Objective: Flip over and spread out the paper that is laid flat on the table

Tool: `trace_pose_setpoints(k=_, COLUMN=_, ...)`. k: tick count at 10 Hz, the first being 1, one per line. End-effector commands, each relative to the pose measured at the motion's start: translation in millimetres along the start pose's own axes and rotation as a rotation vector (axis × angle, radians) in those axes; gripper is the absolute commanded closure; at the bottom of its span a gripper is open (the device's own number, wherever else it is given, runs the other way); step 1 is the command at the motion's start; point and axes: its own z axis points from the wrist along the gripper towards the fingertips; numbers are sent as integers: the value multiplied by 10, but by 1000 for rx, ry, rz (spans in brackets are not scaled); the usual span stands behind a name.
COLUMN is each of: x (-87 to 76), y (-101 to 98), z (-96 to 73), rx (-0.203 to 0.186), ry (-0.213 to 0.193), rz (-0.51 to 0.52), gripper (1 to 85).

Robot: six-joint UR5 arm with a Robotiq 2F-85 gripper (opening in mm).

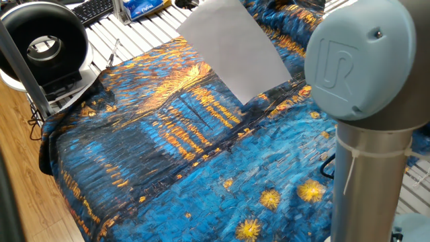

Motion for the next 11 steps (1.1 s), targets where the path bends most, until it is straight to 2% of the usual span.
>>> trace_pose_setpoints(k=1, x=32, y=-111, z=-85, rx=20, ry=13, rz=-23, gripper=847)
trace_pose_setpoints(k=2, x=45, y=-96, z=-85, rx=14, ry=18, rz=-24, gripper=847)
trace_pose_setpoints(k=4, x=17, y=62, z=-87, rx=-47, ry=8, rz=36, gripper=847)
trace_pose_setpoints(k=6, x=-1, y=17, z=-86, rx=-29, ry=1, rz=36, gripper=847)
trace_pose_setpoints(k=7, x=-15, y=-40, z=-84, rx=-7, ry=-5, rz=29, gripper=847)
trace_pose_setpoints(k=8, x=-34, y=17, z=-86, rx=-30, ry=-12, rz=41, gripper=847)
trace_pose_setpoints(k=9, x=-46, y=1, z=-85, rx=-24, ry=-17, rz=36, gripper=847)
trace_pose_setpoints(k=10, x=-46, y=-163, z=-87, rx=40, ry=-18, rz=2, gripper=847)
trace_pose_setpoints(k=11, x=-38, y=-144, z=-86, rx=33, ry=-14, rz=-10, gripper=847)
